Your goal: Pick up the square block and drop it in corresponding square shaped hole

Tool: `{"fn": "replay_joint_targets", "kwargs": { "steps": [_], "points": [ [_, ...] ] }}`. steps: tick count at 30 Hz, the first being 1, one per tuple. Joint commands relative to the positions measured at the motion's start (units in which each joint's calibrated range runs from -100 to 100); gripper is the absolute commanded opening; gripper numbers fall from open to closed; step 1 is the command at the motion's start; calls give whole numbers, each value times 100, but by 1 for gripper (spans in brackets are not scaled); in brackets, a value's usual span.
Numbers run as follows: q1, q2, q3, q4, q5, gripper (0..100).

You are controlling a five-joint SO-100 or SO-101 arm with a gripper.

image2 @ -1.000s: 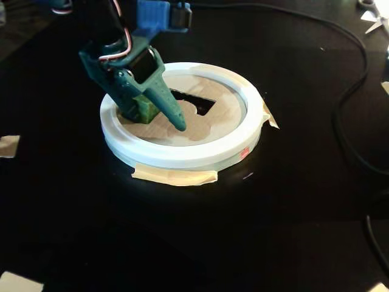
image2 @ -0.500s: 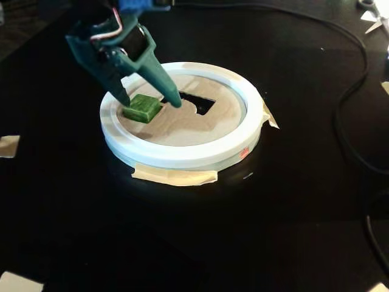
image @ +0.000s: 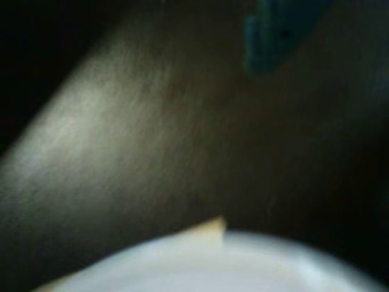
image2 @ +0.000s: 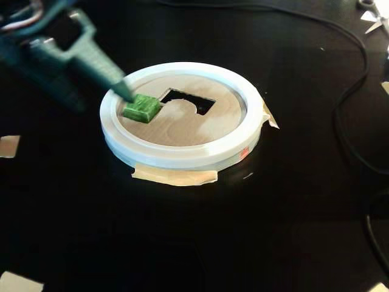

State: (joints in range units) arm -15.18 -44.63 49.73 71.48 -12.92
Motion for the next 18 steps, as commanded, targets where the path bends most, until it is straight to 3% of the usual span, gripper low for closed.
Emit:
{"fn": "replay_joint_targets", "kwargs": {
  "steps": [1, 5, 10, 18],
  "points": [
    [1256, -2107, 1065, -360, 440, 81],
    [1868, -3898, 2586, -731, 532, 81],
    [1868, -5519, 4071, -892, 532, 83],
    [1881, -5537, 4708, -761, 542, 82]
  ]
}}
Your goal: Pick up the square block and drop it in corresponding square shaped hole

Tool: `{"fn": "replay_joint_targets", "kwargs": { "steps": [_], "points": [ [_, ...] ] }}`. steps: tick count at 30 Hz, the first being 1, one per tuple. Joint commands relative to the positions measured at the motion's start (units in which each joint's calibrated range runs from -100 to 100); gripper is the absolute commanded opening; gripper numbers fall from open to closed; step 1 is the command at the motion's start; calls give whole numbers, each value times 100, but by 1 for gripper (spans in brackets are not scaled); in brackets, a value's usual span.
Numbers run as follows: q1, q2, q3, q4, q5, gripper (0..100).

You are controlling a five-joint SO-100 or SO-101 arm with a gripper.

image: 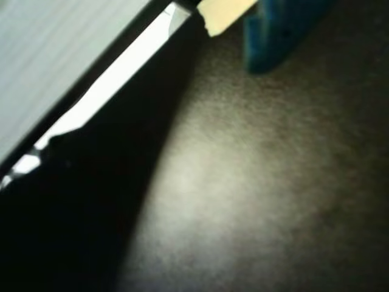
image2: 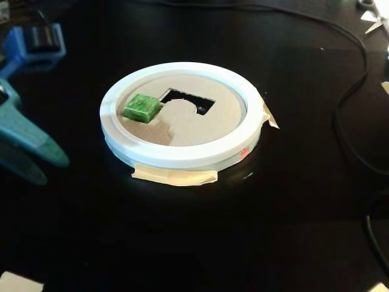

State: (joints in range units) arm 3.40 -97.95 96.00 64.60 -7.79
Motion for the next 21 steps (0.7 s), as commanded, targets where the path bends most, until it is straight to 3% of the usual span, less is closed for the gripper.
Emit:
{"fn": "replay_joint_targets", "kwargs": {
  "steps": [1, 21],
  "points": [
    [22, -205, 81, -72, 29, 82],
    [-127, -205, 318, -82, -5, 82]
  ]
}}
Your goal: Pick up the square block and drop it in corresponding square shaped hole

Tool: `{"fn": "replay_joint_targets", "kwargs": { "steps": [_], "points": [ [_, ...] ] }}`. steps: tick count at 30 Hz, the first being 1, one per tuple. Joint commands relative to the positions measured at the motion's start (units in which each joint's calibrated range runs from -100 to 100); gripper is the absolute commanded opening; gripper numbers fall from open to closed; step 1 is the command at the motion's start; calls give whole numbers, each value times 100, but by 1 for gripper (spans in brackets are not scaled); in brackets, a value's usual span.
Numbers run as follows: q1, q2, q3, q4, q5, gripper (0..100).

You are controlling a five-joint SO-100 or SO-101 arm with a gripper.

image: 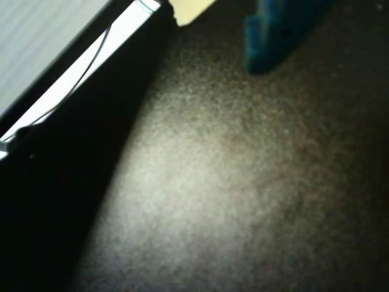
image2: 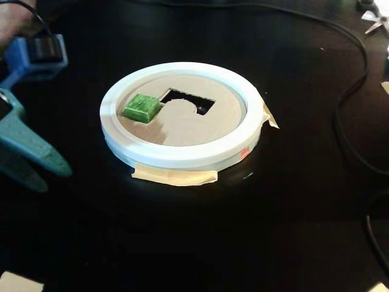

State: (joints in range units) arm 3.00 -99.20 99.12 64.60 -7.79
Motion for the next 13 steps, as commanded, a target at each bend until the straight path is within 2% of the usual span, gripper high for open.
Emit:
{"fn": "replay_joint_targets", "kwargs": {
  "steps": [1, 13],
  "points": [
    [-50, -80, 6, -82, -5, 82],
    [87, -80, 6, -82, -5, 82]
  ]
}}
